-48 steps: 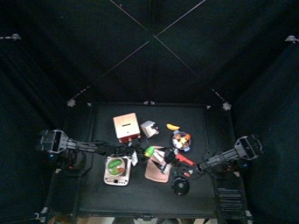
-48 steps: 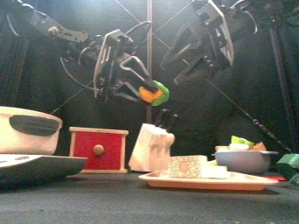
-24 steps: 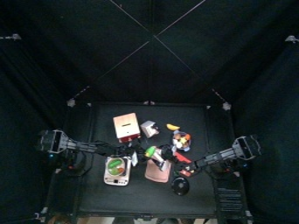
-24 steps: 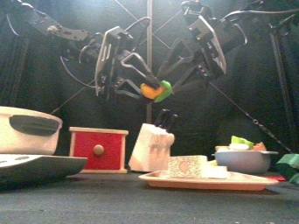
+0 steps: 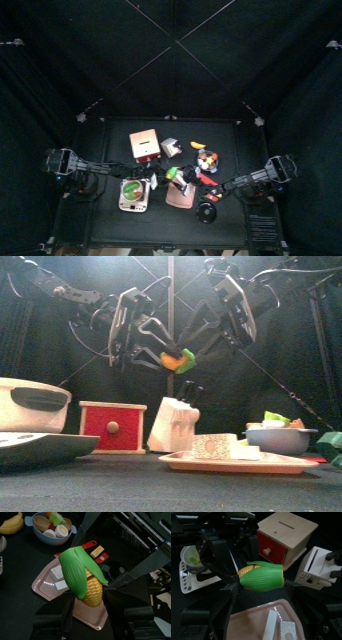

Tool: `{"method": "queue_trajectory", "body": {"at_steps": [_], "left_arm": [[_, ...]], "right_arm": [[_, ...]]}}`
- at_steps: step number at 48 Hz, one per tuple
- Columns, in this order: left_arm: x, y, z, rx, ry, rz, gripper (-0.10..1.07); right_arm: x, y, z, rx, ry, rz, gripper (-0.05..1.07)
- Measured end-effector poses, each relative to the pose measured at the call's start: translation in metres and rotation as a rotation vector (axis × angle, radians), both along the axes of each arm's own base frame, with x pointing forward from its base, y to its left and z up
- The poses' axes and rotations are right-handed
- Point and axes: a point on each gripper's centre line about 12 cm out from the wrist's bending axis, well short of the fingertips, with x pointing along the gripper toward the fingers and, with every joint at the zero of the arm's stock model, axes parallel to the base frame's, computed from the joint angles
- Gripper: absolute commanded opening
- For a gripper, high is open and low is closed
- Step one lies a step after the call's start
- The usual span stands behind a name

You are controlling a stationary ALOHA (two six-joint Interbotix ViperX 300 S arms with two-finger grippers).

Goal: Peel corn husk and drop

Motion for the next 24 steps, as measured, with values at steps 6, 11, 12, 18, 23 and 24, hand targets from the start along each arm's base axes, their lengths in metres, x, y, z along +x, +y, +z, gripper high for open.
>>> {"method": "queue_trajectory", "body": {"at_steps": [6,11,12,18,23,24], "left_arm": [[-0.0002,0.0000,-0.0011,-0.001,0.003,0.001,0.63],[-0.0004,-0.0006,-0.0005,-0.001,0.001,-0.001,0.63],[-0.0004,-0.0006,-0.0005,0.000,0.002,-0.002,0.63],[-0.0004,-0.0006,-0.0005,-0.001,0.001,-0.001,0.63],[-0.0007,-0.0006,-0.0011,0.000,0.003,-0.002,0.63],[-0.0004,-0.0006,-0.0005,0.000,0.002,-0.002,0.63]], "right_arm": [[0.0000,-0.0006,0.0000,0.000,0.000,-0.002,1.04],[0.0003,-0.0010,0.0005,0.000,-0.001,-0.003,1.04],[0.0000,-0.0011,0.0000,0.000,0.000,-0.003,1.04],[0.0008,-0.0015,-0.0010,-0.002,0.003,-0.004,1.04],[0.0017,-0.0012,-0.0028,-0.002,0.008,-0.002,1.04],[0.0014,-0.0012,-0.0033,-0.002,0.009,-0.002,1.04]]}}
